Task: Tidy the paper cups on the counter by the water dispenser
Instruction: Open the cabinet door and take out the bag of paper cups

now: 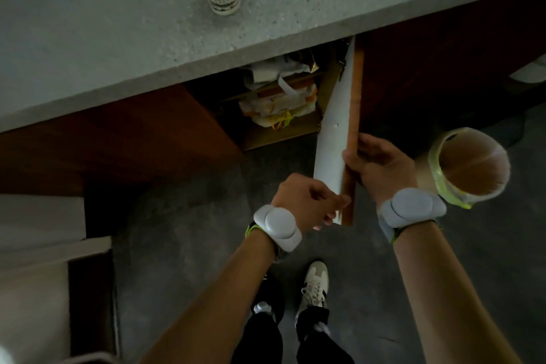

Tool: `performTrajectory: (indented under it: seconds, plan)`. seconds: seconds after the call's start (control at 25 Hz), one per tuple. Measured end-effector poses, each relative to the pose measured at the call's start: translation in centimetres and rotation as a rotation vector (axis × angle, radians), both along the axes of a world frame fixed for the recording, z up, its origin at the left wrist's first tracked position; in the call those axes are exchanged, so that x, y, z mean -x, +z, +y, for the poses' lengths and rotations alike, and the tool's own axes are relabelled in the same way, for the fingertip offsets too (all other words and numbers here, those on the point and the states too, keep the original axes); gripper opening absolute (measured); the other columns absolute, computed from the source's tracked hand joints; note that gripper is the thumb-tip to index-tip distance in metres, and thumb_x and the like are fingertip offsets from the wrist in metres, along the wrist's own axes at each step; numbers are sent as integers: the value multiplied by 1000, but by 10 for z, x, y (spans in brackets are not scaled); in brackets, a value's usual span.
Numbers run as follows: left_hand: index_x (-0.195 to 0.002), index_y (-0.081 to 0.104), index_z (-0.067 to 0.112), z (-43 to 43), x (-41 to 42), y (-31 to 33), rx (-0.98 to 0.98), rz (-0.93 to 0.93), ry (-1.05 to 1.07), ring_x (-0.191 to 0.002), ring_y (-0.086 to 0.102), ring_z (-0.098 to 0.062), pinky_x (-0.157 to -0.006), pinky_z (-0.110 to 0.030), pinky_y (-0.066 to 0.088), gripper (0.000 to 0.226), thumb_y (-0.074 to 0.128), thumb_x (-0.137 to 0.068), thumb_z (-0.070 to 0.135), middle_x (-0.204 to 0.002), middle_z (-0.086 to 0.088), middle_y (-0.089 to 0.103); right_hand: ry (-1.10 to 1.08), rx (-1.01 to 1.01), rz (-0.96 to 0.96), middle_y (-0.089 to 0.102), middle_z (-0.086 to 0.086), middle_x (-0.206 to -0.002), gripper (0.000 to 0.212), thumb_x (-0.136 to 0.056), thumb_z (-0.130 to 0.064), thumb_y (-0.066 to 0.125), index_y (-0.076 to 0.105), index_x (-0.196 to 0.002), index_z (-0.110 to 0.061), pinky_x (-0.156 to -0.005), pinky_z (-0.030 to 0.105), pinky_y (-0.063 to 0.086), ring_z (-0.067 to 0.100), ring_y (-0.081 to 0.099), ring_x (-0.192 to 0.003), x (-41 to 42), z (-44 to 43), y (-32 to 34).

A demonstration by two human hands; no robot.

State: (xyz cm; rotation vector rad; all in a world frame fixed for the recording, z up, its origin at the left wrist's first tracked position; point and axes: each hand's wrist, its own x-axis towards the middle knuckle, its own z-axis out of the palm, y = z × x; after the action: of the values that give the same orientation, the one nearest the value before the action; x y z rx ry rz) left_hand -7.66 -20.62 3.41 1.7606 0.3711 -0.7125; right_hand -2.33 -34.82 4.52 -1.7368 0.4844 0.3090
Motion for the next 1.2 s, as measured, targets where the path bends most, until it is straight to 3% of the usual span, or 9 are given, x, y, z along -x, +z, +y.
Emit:
performTrajectory:
  seconds: [0.16, 0.24, 0.32, 0.44, 0.72, 0.84, 0.96, 1.08, 1.2]
  plan:
    - [-76, 75, 15, -31, -3, -9, 26, 6, 1, -66, 75, -16, -60, -25, 62, 29, 74, -79, 44, -71, -3, 76, 30, 65, -8, 69, -9, -114, 39, -82, -20, 73, 65, -118, -31, -88, 30, 54, 7, 65, -97, -3, -24, -1]
    - [-74, 75, 19, -46, -4, -13, -9, -32, -3, -61, 73, -11, -58, -20, 60, 27, 73, -79, 46, -68, 1, 75, 51, 114, -19, 66, -15, -111, 39, -83, -22, 72, 64, -122, -29, -79, 13, 52, -3, 60, -89, -7, -36, 0]
    - [-72, 73, 26, -61, -7, -16, -13, -62, -13, -60, 72, -7, -59, -17, 59, 22, 73, -79, 47, -68, 5, 75, 77, 186, -27, 62, -18, -106, 38, -84, -24, 70, 64, -122, -29, -57, -6, 42, -11, 54, -81, -12, -47, 1]
    - [-76, 73, 29, -69, -12, -18, 26, -71, -28, -61, 73, -6, -59, -15, 56, 16, 73, -79, 45, -72, 7, 75, 103, 244, -37, 60, -18, -105, 37, -85, -24, 70, 65, -121, -28, -49, -13, 33, -5, 55, -84, -16, -55, 1]
    - [-100, 70, 26, -46, -25, -17, -31, -99, 30, -64, 72, -3, -59, -13, 55, 21, 71, -83, 37, -84, 7, 74, -6, 225, -19, 66, -26, -85, 28, -75, -37, 78, 70, -102, -38, -70, 18, 50, -2, 64, -82, -20, -59, 1]
    - [-104, 68, 22, -26, -34, -14, -35, -136, 61, -67, 73, -7, -61, -17, 55, 23, 71, -85, 33, -89, 5, 74, -43, 273, -25, 64, -26, -79, 29, -75, -36, 78, 71, -103, -33, -67, 13, 46, 1, 64, -76, -29, -54, 4]
    - [-104, 68, 21, -3, -45, -11, -24, -140, 114, -68, 74, -10, -64, -21, 56, 22, 71, -85, 31, -86, 3, 74, -82, 321, -70, 70, -7, -94, 32, -79, -26, 77, 71, -109, -20, -82, 19, 49, 11, 64, -88, -39, -44, 9]
    - [-103, 68, 21, 20, -57, -11, -51, -178, 130, -66, 74, -10, -64, -21, 56, 20, 70, -86, 31, -83, 3, 75, -85, 332, -124, 70, -1, -105, 35, -81, -19, 74, 69, -114, -8, -67, -6, 42, 4, 61, -86, -53, -30, 16]
    - [-98, 67, 23, 44, -71, -11, -55, -199, 155, -65, 73, -9, -61, -20, 54, 14, 70, -86, 30, -83, 5, 75, -132, 300, -171, 71, 3, -112, 33, -81, -19, 74, 69, -112, -11, -74, -3, 45, 10, 66, -99, -64, -8, 19]
